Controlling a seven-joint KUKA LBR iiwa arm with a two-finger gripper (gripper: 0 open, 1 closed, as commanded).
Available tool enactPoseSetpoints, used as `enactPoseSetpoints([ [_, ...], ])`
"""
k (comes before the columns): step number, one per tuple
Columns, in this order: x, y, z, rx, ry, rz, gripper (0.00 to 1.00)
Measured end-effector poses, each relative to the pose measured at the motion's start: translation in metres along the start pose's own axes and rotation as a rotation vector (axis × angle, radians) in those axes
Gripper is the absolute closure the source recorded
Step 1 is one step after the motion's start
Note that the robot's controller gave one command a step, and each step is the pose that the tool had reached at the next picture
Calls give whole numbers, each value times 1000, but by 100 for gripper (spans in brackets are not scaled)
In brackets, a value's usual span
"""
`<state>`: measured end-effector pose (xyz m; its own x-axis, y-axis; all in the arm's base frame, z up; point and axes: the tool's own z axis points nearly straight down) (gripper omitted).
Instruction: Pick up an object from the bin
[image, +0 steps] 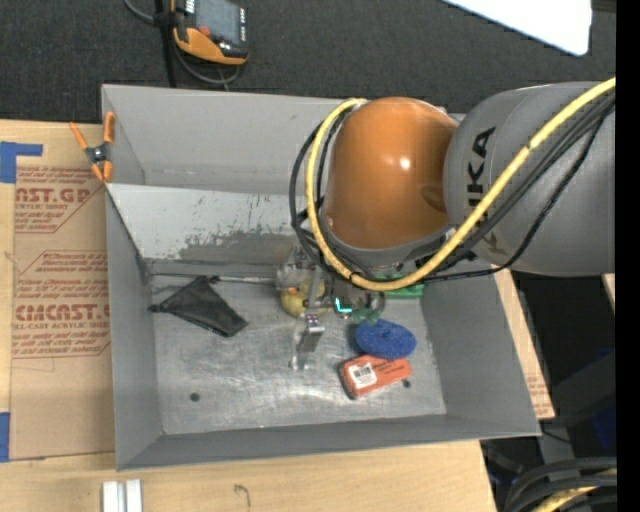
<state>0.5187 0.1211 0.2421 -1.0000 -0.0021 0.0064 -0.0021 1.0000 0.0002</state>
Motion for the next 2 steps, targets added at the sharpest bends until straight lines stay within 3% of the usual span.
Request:
enactPoseSetpoints([
  [1, -2, -1, -4, -1, -8, 1, 0],
  [2, -7, 17, 35, -1, -16, -49, 0],
])
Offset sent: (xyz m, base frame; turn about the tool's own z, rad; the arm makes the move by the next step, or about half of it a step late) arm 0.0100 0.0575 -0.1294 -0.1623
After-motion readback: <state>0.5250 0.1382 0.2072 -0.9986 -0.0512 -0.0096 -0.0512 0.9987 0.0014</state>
